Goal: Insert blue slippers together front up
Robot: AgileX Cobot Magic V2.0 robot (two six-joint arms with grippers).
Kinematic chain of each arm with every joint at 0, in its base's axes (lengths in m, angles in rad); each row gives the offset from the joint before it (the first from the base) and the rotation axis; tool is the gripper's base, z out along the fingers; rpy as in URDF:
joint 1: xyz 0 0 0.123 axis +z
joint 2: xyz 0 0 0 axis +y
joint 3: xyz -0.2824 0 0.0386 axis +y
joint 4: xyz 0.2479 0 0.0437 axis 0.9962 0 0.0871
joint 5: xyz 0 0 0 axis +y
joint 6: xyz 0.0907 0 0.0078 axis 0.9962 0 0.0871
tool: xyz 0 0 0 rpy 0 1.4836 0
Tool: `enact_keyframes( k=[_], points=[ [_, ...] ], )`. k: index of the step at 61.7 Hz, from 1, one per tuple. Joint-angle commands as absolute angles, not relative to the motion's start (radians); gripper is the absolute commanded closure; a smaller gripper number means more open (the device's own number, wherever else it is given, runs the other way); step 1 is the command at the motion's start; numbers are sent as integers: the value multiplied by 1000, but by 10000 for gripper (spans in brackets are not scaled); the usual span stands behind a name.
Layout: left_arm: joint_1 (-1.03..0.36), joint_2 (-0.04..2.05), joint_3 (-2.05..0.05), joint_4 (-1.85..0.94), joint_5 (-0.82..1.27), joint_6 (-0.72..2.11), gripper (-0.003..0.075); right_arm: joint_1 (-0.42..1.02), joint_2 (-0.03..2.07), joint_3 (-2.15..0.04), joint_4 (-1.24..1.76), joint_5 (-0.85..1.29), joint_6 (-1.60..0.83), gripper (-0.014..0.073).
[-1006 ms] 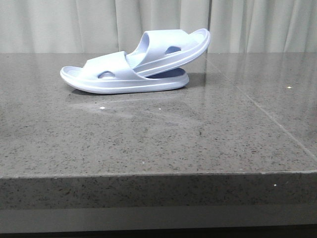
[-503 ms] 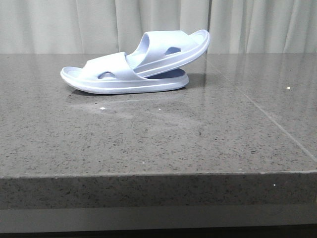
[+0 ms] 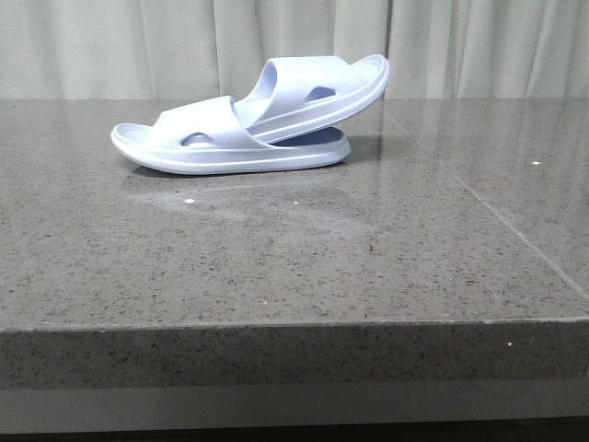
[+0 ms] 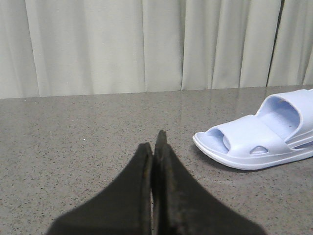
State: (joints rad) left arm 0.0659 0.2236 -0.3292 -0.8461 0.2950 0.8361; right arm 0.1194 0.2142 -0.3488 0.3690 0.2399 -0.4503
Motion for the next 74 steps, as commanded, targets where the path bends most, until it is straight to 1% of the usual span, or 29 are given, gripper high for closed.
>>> enact_keyframes(
  k=[1,49,53,61,67,74],
  points=[
    [57,231,-353,-870,243,837,741,121,222,-373,377,170,-459,700],
    [57,233,-346,-860,232,828,741,121,222,-373,377,173,-459,700],
    [57,233,-346,-771,246,764,741,121,222,-373,377,173,-459,700],
    [32,233,-346,-491,251,456,741,121,222,-373,377,173,-459,700],
    [-42,233,-336,-267,226,285,741,121,222,-373,377,173,-459,700],
    [-142,233,-287,-29,109,79,741,121,222,-373,377,173,-459,700]
  ],
)
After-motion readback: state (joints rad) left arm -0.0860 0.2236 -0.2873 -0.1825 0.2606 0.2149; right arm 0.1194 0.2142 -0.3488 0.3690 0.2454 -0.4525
